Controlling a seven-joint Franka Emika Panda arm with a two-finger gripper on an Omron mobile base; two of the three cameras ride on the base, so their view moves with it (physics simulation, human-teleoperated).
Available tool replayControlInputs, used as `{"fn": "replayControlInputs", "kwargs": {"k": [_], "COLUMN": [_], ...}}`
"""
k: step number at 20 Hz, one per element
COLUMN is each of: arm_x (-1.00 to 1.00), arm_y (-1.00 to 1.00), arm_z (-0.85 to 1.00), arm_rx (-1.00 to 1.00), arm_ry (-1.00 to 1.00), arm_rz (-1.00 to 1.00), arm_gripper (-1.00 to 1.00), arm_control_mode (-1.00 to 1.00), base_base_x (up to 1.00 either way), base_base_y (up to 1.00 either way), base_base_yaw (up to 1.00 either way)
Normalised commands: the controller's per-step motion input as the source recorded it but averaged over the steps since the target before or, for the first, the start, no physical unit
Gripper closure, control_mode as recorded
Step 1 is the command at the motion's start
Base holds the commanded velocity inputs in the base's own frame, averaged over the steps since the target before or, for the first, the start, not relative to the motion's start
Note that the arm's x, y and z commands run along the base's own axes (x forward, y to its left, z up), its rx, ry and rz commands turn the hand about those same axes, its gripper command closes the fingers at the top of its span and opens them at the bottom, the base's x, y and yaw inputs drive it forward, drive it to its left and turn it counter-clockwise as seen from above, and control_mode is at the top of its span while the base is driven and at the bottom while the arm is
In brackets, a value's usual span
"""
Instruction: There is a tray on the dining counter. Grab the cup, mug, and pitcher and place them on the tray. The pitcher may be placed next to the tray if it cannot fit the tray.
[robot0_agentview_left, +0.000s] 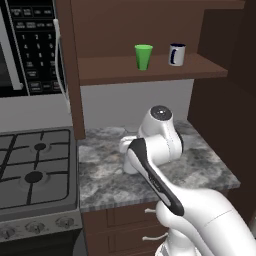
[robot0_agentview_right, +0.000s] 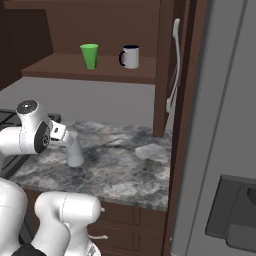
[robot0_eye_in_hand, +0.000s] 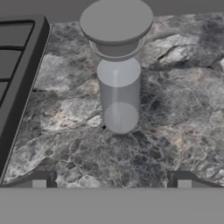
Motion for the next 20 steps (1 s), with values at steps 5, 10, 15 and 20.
{"fn": "replayControlInputs", "kwargs": {"k": [5, 10, 15, 20], "arm_x": [0.17, 0.16, 0.21, 0.26], "arm_y": [0.0, -0.01, 0.0, 0.0], "arm_z": [-0.22, -0.13, -0.13, -0.14], "arm_rx": [0.0, 0.0, 0.0, 0.0], "arm_ry": [0.0, 0.0, 0.0, 0.0], "arm_rz": [0.0, 0.0, 0.0, 0.0], "arm_gripper": [-1.0, -1.0, -1.0, -1.0], "arm_control_mode": [-1.0, -1.0, -1.0, -1.0], "base_base_x": [0.0, 0.0, 0.0, 0.0], "base_base_y": [0.0, 0.0, 0.0, 0.0], "base_base_yaw": [0.0, 0.0, 0.0, 0.0]}}
